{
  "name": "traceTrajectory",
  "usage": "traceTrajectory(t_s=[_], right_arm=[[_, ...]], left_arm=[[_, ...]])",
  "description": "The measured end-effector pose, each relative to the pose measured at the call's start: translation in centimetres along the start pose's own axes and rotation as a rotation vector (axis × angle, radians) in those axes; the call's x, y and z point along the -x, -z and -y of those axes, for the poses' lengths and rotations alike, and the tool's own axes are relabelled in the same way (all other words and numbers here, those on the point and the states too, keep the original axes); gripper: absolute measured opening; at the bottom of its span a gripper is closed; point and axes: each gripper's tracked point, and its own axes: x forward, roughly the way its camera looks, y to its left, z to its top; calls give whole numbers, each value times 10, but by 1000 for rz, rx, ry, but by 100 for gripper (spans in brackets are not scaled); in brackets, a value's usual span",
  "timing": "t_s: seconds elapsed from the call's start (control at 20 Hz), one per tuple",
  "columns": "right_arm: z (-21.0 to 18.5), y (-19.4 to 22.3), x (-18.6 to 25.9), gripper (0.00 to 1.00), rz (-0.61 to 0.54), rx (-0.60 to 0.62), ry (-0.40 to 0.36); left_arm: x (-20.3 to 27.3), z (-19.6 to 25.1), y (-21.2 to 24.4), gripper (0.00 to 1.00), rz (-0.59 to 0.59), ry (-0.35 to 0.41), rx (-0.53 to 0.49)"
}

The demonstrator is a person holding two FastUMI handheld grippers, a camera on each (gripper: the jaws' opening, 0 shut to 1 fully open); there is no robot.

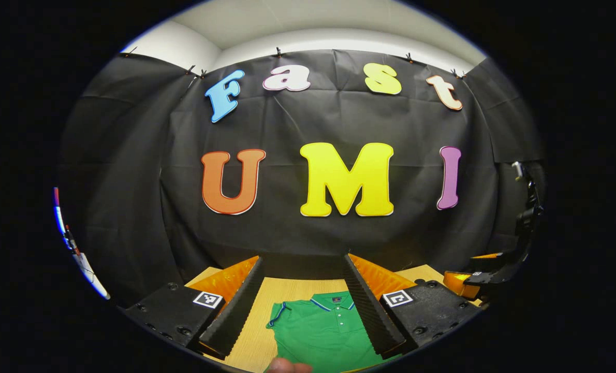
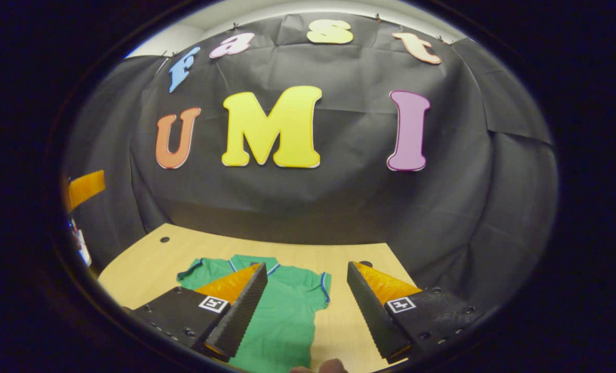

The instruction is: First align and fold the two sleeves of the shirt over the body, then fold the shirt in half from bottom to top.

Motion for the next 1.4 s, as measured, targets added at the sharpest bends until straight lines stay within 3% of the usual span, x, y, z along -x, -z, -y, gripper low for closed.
traceTrajectory(t_s=[0.25, 0.65, 0.95, 1.0, 1.05, 1.25, 1.3, 1.4], right_arm=[[24, 67, -76, 95, -176, 28, -25], [44, 135, -176, 95, -312, 56, -20], [46, 182, -217, 95, -417, 43, -20], [47, 189, -222, 95, -431, 41, -18], [48, 194, -226, 96, -442, 42, -13], [44, 215, -232, 65, -515, -2, -31], [41, 213, -233, 44, -512, -38, -41], [38, 215, -233, 21, -532, -74, -50]], left_arm=[[-14, 0, 10, 96, -43, -29, -12], [-31, 6, 30, 96, -113, -50, -13], [-32, -4, 51, 96, -171, -73, -48], [-32, -7, 53, 100, -181, -82, -46], [-30, -10, 55, 96, -187, -89, -42], [-32, -16, 68, 97, -221, -107, -36], [-32, -15, 70, 97, -226, -105, -33], [-33, -12, 74, 97, -236, -96, -31]])
